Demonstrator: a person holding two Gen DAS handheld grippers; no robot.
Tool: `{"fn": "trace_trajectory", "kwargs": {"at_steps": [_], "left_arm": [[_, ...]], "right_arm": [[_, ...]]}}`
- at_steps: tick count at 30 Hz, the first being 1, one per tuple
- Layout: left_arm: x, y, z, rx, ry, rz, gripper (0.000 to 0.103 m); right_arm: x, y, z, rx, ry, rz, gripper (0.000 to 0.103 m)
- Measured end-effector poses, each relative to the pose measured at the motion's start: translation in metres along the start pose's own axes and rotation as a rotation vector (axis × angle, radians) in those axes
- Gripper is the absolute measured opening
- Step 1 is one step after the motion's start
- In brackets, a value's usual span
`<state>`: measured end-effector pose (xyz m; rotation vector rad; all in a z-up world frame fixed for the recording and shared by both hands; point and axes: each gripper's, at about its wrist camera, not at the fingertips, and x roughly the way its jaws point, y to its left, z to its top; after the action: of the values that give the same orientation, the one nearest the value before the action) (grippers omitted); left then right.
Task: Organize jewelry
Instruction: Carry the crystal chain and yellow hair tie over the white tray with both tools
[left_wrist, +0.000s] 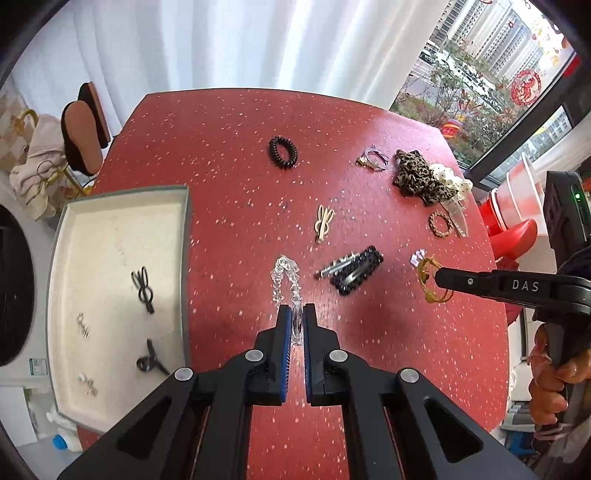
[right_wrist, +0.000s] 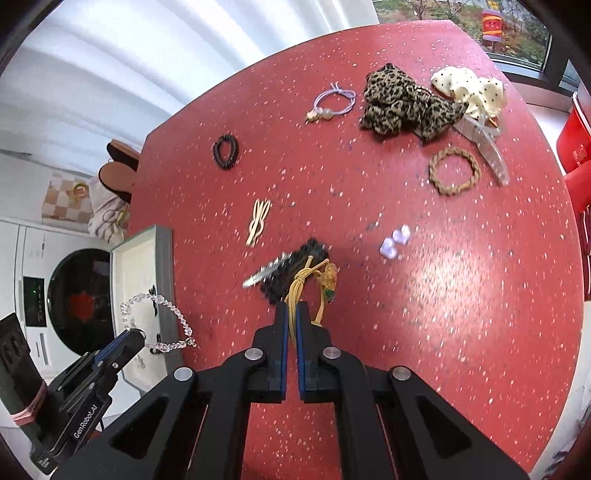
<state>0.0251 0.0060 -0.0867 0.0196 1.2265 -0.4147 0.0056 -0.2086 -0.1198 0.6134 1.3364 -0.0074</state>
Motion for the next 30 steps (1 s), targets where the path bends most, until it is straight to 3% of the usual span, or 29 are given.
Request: {"fn": "trace_trajectory", "kwargs": {"at_steps": [15, 30], "left_arm": [[-0.042, 0.035, -0.035, -0.068, -0.041, -0.004, 0.007], [-0.076, 0.112, -0.057, -0.211, -0.11, 0.082, 0.007]], "right_arm": [[0.003, 0.045, -0.03, -0.075, 0.048, 0.003, 0.004], [0.021, 0.136, -0.034, -0.237, 0.071, 0.064, 0.004]]}}
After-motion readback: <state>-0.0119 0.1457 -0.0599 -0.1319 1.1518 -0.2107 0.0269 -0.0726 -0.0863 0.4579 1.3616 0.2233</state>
